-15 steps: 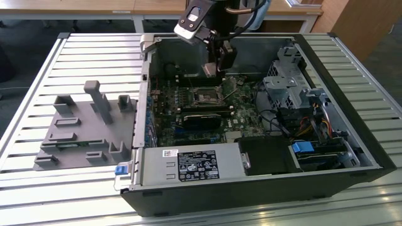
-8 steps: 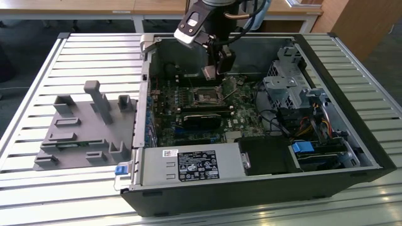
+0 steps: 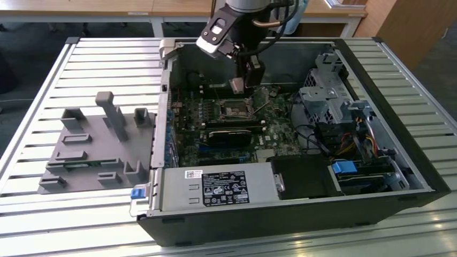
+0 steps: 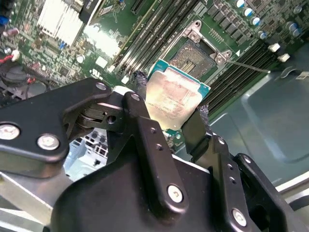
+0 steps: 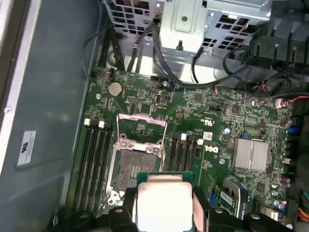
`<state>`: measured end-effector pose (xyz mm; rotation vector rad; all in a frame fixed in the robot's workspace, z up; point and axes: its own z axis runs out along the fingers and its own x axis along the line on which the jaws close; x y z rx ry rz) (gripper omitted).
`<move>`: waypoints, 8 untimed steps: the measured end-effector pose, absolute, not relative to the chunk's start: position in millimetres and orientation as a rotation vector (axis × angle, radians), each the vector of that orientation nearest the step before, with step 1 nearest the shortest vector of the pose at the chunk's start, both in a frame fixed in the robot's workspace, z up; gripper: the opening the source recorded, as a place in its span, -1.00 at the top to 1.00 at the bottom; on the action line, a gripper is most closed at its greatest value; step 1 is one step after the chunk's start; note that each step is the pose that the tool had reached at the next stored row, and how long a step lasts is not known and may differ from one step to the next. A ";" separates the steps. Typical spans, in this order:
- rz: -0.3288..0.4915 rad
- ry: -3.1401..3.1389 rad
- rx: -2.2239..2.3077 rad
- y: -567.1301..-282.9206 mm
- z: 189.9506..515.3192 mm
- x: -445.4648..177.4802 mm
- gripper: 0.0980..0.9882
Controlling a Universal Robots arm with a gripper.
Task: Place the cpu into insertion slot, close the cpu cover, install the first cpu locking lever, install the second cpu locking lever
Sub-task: 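Place the cpu into insertion slot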
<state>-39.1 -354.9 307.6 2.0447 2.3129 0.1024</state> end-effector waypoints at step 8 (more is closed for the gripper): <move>0.098 2.223 2.137 -354.2 301.0 -39.2 0.00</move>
